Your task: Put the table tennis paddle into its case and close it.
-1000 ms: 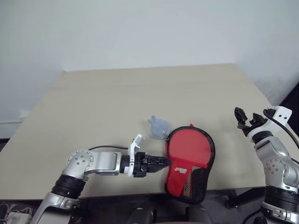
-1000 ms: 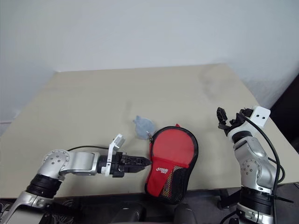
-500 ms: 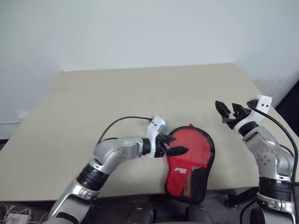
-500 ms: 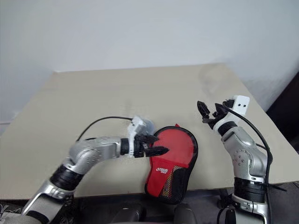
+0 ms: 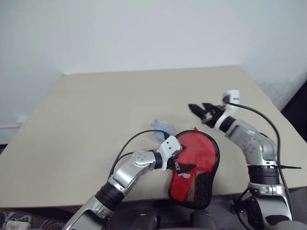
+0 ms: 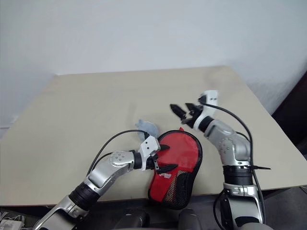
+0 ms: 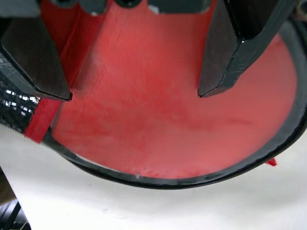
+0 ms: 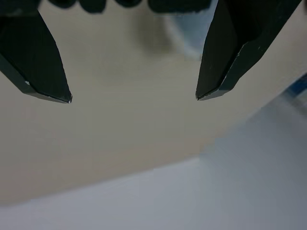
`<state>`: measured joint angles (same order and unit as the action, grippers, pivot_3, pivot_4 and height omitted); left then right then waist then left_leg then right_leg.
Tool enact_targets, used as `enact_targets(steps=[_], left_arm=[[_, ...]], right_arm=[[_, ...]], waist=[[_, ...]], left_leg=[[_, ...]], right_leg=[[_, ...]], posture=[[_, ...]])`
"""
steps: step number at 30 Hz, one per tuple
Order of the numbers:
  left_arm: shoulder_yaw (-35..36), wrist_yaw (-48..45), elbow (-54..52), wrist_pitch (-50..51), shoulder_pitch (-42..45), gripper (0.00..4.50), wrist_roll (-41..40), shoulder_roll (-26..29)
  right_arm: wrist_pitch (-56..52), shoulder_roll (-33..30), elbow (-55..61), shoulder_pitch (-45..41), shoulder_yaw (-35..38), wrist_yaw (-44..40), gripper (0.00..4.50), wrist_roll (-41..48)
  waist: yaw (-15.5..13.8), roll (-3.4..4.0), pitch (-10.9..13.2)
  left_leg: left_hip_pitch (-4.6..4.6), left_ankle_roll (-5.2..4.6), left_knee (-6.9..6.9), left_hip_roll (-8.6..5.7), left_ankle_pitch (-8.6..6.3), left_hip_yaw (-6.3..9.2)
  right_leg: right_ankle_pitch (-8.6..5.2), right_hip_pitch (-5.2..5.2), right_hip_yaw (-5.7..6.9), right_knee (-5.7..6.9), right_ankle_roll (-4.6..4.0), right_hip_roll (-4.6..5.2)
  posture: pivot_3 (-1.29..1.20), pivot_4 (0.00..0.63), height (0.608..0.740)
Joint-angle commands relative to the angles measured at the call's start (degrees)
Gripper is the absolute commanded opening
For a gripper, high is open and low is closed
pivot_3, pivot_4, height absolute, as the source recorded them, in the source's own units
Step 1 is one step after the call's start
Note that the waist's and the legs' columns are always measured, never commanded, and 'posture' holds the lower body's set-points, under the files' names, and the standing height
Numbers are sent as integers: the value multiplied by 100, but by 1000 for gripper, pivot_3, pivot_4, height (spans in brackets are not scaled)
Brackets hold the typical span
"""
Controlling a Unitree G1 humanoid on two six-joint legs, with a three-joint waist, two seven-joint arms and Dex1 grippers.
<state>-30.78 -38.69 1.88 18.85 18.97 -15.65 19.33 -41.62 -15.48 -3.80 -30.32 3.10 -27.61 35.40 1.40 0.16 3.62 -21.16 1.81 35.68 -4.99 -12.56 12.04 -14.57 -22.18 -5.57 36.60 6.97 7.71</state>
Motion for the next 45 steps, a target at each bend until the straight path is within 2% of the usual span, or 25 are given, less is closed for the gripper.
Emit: enact_targets(steps=[1, 5, 15, 25, 28, 38, 39, 42, 45], left_arm=[[-106, -51, 377, 34, -225, 4455, 481, 88], [46, 44, 366, 268, -330, 4455, 477, -103], [167, 56, 26, 653, -664, 4455, 647, -155], [281, 193, 17, 818, -700, 4455, 747, -299], [315, 191, 33, 839, -686, 4500, 787, -326], [396, 230, 118, 894, -650, 4500, 840, -387], [402, 228, 132, 893, -643, 4500, 844, -393], [412, 221, 182, 880, -617, 4500, 851, -423], [400, 228, 226, 852, -597, 4500, 869, -463]], right_arm=[[-40, 66, -275, -444, -268, -539, 4500, -33], [213, 199, -991, -896, -852, -1054, 4500, -518], [432, 715, -2378, -1482, -1485, -1789, 4500, -1254], [657, 975, -3006, -1721, -1360, -1439, 4500, -1861], [515, 987, -2903, -1756, -1243, -1405, 3884, -1833], [-259, 816, -1865, -1801, -1013, -1488, 252, -1608], [-352, 794, -1800, -1801, -1033, -1526, 14, -1594], [-588, 774, -1847, -1861, -1263, -1661, 14, -1688], [-249, 908, -2292, -2014, -1337, -1486, 14, -1941]], waist=[[0, -1, 0], [1, -1, -1], [6, -7, -8], [34, -7, -16], [37, -5, -19], [36, -5, -21], [36, -5, -21], [39, -6, -26], [65, -3, -28]], left_leg=[[3, 0, 0, 0, 0, -1], [16, 0, -2, 0, 0, 0], [57, 0, -16, 0, -3, 5], [66, 1, -29, 1, -3, 5], [68, 1, -28, 1, -2, 6], [68, 1, -27, 2, -3, 8], [69, 1, -27, 1, -3, 8], [69, 1, -26, 1, -3, 9], [70, 1, -27, 2, -3, 8]], right_leg=[[0, 1, 0, 0, 0, 0], [0, 14, 0, 0, 1, 0], [-1, 44, 5, 1, 1, 0], [-1, 44, 7, 2, 0, 0], [-1, 46, 7, 2, 0, 0], [-1, 48, 9, 3, 1, 1], [-1, 48, 10, 2, 1, 1], [-1, 50, 11, 2, 1, 0], [-1, 49, 11, 3, 1, 0]], posture=[[0, 0, 740], [0, 0, 740], [0, 0, 740], [0, 0, 740], [0, 0, 740], [0, 0, 740], [0, 0, 740], [0, 0, 740], [0, 0, 740]])
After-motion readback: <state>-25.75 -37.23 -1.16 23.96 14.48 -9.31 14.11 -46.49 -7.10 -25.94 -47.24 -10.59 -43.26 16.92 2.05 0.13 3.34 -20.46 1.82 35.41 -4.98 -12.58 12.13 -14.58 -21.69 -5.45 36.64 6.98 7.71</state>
